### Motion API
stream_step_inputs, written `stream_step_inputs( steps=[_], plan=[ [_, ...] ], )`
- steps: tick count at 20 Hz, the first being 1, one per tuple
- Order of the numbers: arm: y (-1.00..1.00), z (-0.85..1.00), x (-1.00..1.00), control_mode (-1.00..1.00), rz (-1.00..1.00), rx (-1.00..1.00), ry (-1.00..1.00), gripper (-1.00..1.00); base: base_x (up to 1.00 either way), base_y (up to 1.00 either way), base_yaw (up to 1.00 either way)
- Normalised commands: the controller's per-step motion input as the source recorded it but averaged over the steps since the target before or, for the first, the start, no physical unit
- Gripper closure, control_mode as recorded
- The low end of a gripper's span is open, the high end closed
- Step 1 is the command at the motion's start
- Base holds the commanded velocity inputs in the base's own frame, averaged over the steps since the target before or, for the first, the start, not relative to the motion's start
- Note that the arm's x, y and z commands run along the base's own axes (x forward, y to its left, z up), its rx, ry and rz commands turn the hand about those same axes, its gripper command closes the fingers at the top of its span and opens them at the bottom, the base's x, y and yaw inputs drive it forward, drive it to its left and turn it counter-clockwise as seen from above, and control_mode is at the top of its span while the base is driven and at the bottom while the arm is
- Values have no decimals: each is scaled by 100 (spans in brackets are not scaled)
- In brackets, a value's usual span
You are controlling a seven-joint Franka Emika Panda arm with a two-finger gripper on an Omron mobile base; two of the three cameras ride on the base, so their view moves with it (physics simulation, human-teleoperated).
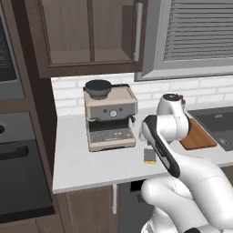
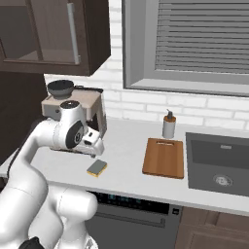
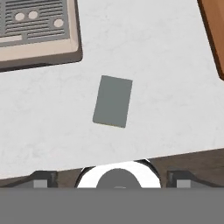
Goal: Pick up the sponge from the counter and clean the cutting board by briefly scrubbing or pressing down on the cutting board. Once finished, release the sponge.
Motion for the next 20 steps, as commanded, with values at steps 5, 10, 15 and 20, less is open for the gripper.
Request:
stream_step_inputs(
  steps=[5, 10, 15, 20],
  plan=[
    [-23, -43, -2, -100, -4, 5, 0, -100, 0, 0, 0],
    [-3, -26, 0, -100, 0, 2, 0, -100, 0, 0, 0],
    [0, -21, 0, -100, 0, 0, 0, -100, 0, 0, 0],
    [0, -10, 3, -100, 0, 0, 0, -100, 0, 0, 0]
  ],
)
